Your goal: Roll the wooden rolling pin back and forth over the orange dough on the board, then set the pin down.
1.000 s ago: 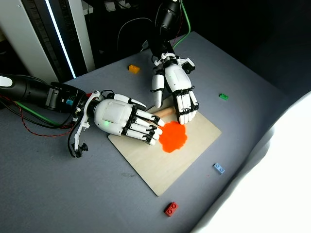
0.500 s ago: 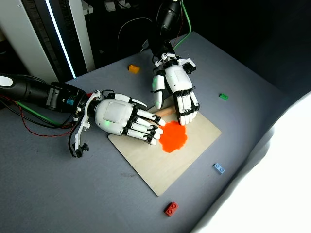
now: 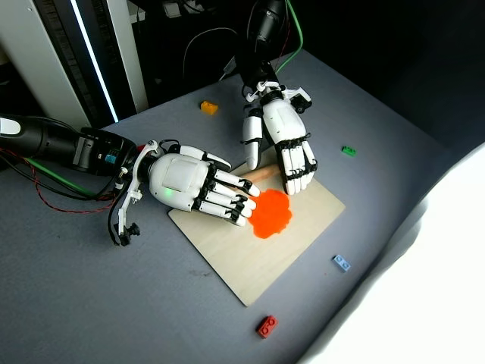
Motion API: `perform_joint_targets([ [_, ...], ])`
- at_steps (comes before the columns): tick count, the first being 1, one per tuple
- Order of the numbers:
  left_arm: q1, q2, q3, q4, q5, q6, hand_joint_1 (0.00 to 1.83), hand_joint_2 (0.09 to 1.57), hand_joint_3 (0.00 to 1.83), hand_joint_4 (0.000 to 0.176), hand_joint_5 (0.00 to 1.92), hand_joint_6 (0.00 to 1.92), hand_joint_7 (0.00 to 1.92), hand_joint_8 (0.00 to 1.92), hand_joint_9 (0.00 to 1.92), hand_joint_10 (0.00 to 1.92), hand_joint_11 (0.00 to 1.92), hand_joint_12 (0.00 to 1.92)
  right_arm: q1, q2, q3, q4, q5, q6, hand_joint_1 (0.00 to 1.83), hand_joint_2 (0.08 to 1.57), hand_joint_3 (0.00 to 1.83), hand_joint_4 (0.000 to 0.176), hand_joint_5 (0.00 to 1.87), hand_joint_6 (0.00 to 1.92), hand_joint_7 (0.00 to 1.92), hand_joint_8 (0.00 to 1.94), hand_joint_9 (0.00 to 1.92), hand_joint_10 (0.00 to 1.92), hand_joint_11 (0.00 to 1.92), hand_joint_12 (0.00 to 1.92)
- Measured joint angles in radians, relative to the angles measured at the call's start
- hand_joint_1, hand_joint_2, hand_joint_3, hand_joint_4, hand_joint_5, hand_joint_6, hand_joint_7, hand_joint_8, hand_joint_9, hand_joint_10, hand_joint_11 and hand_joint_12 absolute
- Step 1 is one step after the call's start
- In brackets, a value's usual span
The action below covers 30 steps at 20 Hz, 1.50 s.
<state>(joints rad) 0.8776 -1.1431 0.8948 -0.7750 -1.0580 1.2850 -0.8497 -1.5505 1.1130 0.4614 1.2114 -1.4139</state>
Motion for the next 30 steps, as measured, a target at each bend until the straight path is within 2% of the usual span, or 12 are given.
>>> perform_joint_targets([
  [5,-0.015,0.022,-0.009,-0.003,0.034,0.026,0.0,1.4,0.0,0.0,0.26,0.0,0.31,0.0,0.28,0.0,0.0,0.8,0.008,0.002,0.0,0.005,-0.004,0.0,0.0,1.44,0.0,0.0,0.05,0.65,0.42,0.0,0.06,0.71,0.0,0.9],
  [10,-0.06,0.066,-0.027,0.005,0.111,0.1,0.0,1.4,0.0,0.0,0.27,0.01,0.32,0.0,0.3,0.01,0.0,0.8,0.029,0.027,-0.003,-0.003,0.01,0.002,0.0,1.44,0.0,0.0,0.06,0.65,0.41,0.0,0.04,0.69,0.0,0.88],
  [16,-0.17,0.142,-0.058,0.016,0.252,0.261,0.0,1.4,0.0,0.0,0.27,0.01,0.32,0.0,0.3,0.0,0.0,0.79,0.029,0.109,-0.076,-0.003,0.004,-0.002,0.0,1.44,0.0,0.0,0.05,0.65,0.41,0.0,0.04,0.69,0.0,0.87],
  [17,-0.206,0.163,-0.061,0.016,0.303,0.319,0.0,1.4,0.0,0.0,0.27,0.0,0.32,0.0,0.3,0.0,0.0,0.79,0.029,0.142,-0.096,-0.002,0.003,-0.002,0.0,1.44,0.0,0.0,0.05,0.65,0.41,0.0,0.04,0.69,0.0,0.86],
  [19,-0.246,0.189,-0.065,0.015,0.369,0.377,0.0,1.4,0.0,0.0,0.27,0.0,0.32,0.0,0.3,0.0,0.0,0.79,0.029,0.184,-0.122,0.003,0.003,-0.002,0.0,1.44,0.0,0.0,0.05,0.65,0.41,0.0,0.04,0.69,0.0,0.86],
  [23,-0.345,0.224,-0.092,-0.115,0.513,0.577,0.0,1.4,0.0,0.0,0.27,0.0,0.32,0.0,0.3,0.0,0.0,0.79,0.029,0.281,-0.173,0.059,-0.024,0.012,0.0,1.44,0.0,0.0,0.05,0.65,0.41,0.0,0.04,0.69,0.0,0.86],
  [25,-0.416,0.249,-0.105,-0.187,0.618,0.687,0.0,1.4,0.0,0.0,0.27,0.0,0.32,0.0,0.3,0.0,0.0,0.79,0.056,0.339,-0.202,0.062,-0.063,0.056,0.0,1.44,0.0,0.0,0.05,0.65,0.41,0.0,0.04,0.69,0.0,0.86],
  [27,-0.473,0.268,-0.121,-0.182,0.697,0.707,0.0,1.4,0.0,0.0,0.27,0.0,0.32,0.0,0.3,0.0,0.0,0.79,0.107,0.385,-0.219,0.05,-0.103,0.108,0.0,1.44,0.0,0.0,0.05,0.65,0.41,0.0,0.04,0.69,0.0,0.86],
  [30,-0.502,0.301,-0.148,-0.182,0.757,0.708,0.0,1.4,0.0,0.0,0.27,0.0,0.32,0.0,0.3,0.0,0.0,0.79,0.161,0.419,-0.222,0.043,-0.133,0.135,0.0,1.44,0.0,0.0,0.05,0.65,0.41,0.0,0.04,0.69,0.0,0.86],
])
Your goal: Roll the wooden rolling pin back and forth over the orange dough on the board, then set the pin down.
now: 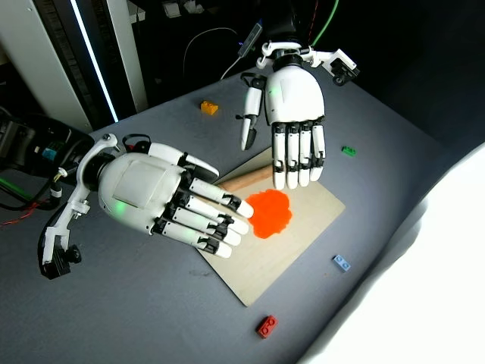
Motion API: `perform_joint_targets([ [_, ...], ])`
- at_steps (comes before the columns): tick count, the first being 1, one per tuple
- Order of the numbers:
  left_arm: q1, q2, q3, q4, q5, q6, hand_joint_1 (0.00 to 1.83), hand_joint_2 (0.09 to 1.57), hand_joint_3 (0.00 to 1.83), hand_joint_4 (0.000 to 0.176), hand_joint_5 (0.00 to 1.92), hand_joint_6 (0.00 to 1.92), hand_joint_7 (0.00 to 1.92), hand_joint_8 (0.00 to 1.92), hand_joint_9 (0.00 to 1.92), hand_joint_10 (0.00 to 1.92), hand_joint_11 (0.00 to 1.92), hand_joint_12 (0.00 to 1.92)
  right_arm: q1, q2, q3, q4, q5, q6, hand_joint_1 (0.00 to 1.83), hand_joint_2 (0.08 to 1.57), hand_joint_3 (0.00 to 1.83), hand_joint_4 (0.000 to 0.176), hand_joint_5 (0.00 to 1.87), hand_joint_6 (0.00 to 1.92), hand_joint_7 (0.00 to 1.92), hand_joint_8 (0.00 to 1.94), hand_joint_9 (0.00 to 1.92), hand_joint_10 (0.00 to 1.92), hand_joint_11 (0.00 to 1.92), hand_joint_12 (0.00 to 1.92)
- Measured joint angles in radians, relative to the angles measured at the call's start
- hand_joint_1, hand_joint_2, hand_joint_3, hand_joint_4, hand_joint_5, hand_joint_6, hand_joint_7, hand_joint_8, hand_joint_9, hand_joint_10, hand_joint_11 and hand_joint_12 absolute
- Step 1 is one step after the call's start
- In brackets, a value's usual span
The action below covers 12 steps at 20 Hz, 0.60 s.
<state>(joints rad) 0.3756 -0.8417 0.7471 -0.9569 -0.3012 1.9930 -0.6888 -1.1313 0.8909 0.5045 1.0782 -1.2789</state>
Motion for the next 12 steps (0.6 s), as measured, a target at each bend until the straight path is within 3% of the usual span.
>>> perform_joint_targets([
  [3,-0.038,0.041,-0.01,0.002,0.055,0.003,0.0,1.4,0.0,0.0,0.27,0.0,0.32,0.0,0.3,0.0,0.0,0.79,0.027,0.057,-0.025,0.015,-0.068,0.076,0.0,1.44,0.0,0.0,0.05,0.65,0.41,0.0,0.04,0.69,0.0,0.86],
  [5,-0.068,0.05,-0.02,0.004,0.077,0.01,0.0,1.4,0.0,0.0,0.27,0.0,0.32,0.0,0.3,0.0,0.0,0.79,0.031,0.073,-0.057,0.134,-0.076,0.043,0.0,1.44,0.0,0.0,0.05,0.65,0.41,0.0,0.04,0.69,0.0,0.86],
  [8,-0.11,0.051,-0.053,-0.169,0.084,0.186,0.0,1.4,0.0,0.0,0.27,0.0,0.32,0.0,0.3,0.0,0.0,0.79,0.044,0.087,-0.069,0.177,-0.097,0.009,0.0,1.44,0.0,0.0,0.05,0.65,0.41,0.0,0.04,0.69,0.0,0.86],
  [12,-0.111,0.051,-0.078,-0.204,0.079,0.219,0.0,1.4,0.0,0.0,0.27,0.0,0.32,0.0,0.3,0.0,0.0,0.79,0.072,0.131,-0.069,0.161,-0.163,-0.025,0.0,1.44,0.0,0.0,0.05,0.65,0.41,0.0,0.04,0.69,0.0,0.86],
])
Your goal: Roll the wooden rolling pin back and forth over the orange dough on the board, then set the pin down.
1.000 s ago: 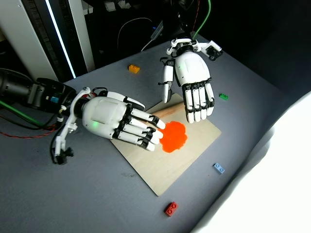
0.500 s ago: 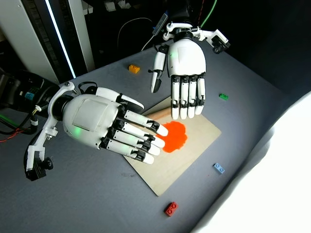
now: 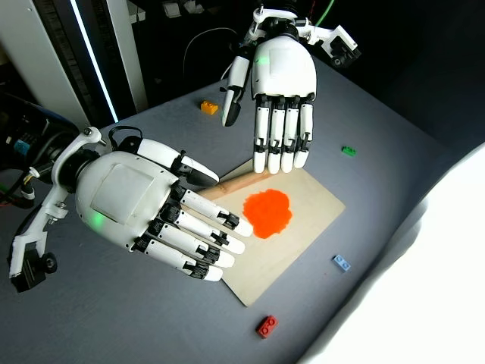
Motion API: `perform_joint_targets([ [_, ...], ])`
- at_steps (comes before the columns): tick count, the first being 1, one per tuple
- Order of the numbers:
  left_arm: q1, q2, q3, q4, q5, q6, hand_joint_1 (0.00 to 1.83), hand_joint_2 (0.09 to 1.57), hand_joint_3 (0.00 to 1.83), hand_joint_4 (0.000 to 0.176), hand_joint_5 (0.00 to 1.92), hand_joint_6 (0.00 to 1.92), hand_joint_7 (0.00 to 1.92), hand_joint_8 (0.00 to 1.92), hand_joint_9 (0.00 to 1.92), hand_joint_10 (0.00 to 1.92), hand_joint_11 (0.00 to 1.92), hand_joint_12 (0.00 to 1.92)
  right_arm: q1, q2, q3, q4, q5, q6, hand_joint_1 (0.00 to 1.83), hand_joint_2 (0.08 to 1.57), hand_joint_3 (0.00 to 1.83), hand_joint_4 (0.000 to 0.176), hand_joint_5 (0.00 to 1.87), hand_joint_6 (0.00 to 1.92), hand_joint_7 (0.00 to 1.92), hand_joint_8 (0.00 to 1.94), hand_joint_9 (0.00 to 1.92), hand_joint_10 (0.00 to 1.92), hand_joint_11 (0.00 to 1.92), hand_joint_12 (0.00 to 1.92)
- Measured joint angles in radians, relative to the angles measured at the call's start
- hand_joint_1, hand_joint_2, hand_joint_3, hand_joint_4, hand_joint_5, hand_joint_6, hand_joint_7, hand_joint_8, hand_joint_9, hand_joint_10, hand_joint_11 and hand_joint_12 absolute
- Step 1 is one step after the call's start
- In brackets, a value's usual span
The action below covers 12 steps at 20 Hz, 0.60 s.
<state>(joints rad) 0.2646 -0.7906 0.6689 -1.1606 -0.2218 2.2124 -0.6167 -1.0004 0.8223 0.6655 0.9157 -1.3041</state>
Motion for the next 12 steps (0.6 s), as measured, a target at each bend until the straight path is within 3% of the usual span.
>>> perform_joint_targets([
  [3,-0.001,0.0,-0.004,0.0,0.002,0.012,0.0,1.4,0.0,0.0,0.27,0.0,0.32,0.0,0.31,0.0,0.0,0.82,0.016,0.034,-0.002,-0.003,-0.157,0.0,0.0,1.44,0.0,0.0,0.06,0.65,0.42,0.01,0.05,0.69,0.0,0.86],
  [4,-0.001,0.0,-0.004,0.0,0.001,0.013,0.0,1.37,0.0,0.0,0.24,0.0,0.31,0.0,0.28,0.0,0.0,0.76,0.023,0.038,-0.002,-0.003,-0.187,0.002,0.0,1.37,0.0,0.0,0.03,0.64,0.4,0.0,0.03,0.68,0.0,0.86],
  [6,-0.004,0.0,-0.004,0.0,0.0,0.013,0.0,1.35,0.0,0.0,0.24,0.0,0.3,0.0,0.27,0.0,0.0,0.72,0.05,0.039,-0.002,-0.008,-0.208,-0.003,0.0,1.34,0.0,0.0,0.03,0.67,0.39,0.0,0.01,0.71,0.0,0.83],
  [8,-0.01,0.0,-0.004,0.0,-0.001,0.013,0.0,1.33,0.0,0.0,0.22,0.0,0.29,0.0,0.27,0.0,0.0,0.74,0.064,0.039,-0.001,-0.023,-0.204,-0.003,0.0,1.32,0.0,0.0,0.06,0.68,0.43,0.02,0.05,0.71,0.0,0.98],
  [12,-0.011,0.0,-0.004,0.0,-0.003,0.013,0.0,1.32,0.0,0.0,0.21,0.0,0.3,0.0,0.28,0.0,0.0,0.77,0.073,0.039,0.008,-0.002,-0.217,0.005,0.0,1.31,0.0,0.0,0.06,0.68,0.44,0.02,0.06,0.73,0.0,1.04],
])
